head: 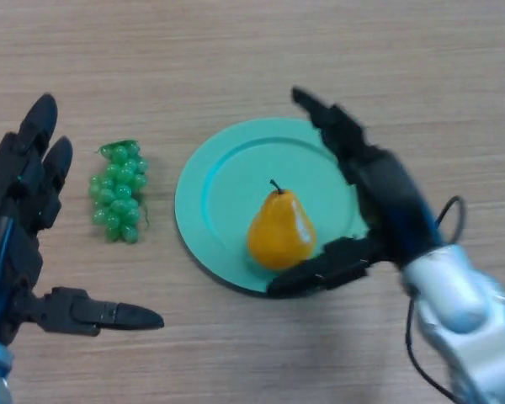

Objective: Pick up the yellow pear and place it on the plate

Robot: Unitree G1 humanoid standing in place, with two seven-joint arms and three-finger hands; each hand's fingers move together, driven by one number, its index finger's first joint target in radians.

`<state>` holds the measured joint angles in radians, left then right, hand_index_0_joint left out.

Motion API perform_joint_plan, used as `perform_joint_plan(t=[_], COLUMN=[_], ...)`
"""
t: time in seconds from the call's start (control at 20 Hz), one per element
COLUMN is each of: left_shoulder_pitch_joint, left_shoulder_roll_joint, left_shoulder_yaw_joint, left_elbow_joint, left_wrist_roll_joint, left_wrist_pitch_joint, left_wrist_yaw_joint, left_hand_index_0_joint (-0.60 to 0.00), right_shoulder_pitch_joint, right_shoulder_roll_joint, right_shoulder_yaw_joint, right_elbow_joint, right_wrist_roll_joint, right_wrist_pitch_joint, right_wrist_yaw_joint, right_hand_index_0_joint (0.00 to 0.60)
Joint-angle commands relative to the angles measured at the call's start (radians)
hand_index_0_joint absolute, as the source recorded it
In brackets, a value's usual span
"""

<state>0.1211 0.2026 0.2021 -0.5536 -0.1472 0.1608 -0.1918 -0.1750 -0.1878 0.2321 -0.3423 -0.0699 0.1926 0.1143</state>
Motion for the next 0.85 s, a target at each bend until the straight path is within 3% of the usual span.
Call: perform_joint_plan(t=[0.05, 0.15, 0.2, 0.3, 0.4, 0.65, 0.85], left_shoulder_pitch_joint=[-0.052, -0.066, -0.068, -0.047, -0.019, 0.004, -0.012], left_shoulder_roll_joint=[0.041, 0.043, 0.043, 0.04, 0.026, 0.016, 0.027], left_shoulder_yaw_joint=[0.028, 0.01, 0.0, -0.029, -0.053, -0.069, -0.041], left_elbow_joint=[-0.053, -0.032, -0.03, -0.036, -0.016, 0.005, -0.057], left_wrist_roll_joint=[-0.048, -0.05, -0.047, 0.018, 0.03, 0.013, -0.033], left_wrist_pitch_joint=[-0.076, -0.094, -0.105, -0.138, -0.174, -0.201, -0.106], left_wrist_yaw_joint=[-0.005, -0.008, -0.002, -0.035, -0.048, -0.026, -0.029], left_hand_index_0_joint=[0.0, 0.0, 0.0, 0.0, 0.0, 0.0, 0.0], right_shoulder_pitch_joint=[0.036, 0.12, 0.176, 0.281, 0.336, 0.342, 0.312], right_shoulder_roll_joint=[-0.01, -0.043, -0.057, -0.052, -0.035, -0.026, -0.033], right_shoulder_yaw_joint=[-0.164, -0.258, -0.303, -0.356, -0.369, -0.372, -0.372], right_elbow_joint=[-0.183, -0.27, -0.264, -0.184, -0.168, -0.224, -0.307], right_wrist_roll_joint=[-0.005, 0.048, 0.042, -0.031, -0.012, 0.026, 0.085], right_wrist_pitch_joint=[-0.017, -0.014, -0.085, -0.297, -0.351, -0.305, -0.167], right_wrist_yaw_joint=[0.054, 0.088, 0.093, 0.091, 0.096, 0.095, 0.122], right_hand_index_0_joint=[0.0, 0.0, 0.0, 0.0, 0.0, 0.0, 0.0])
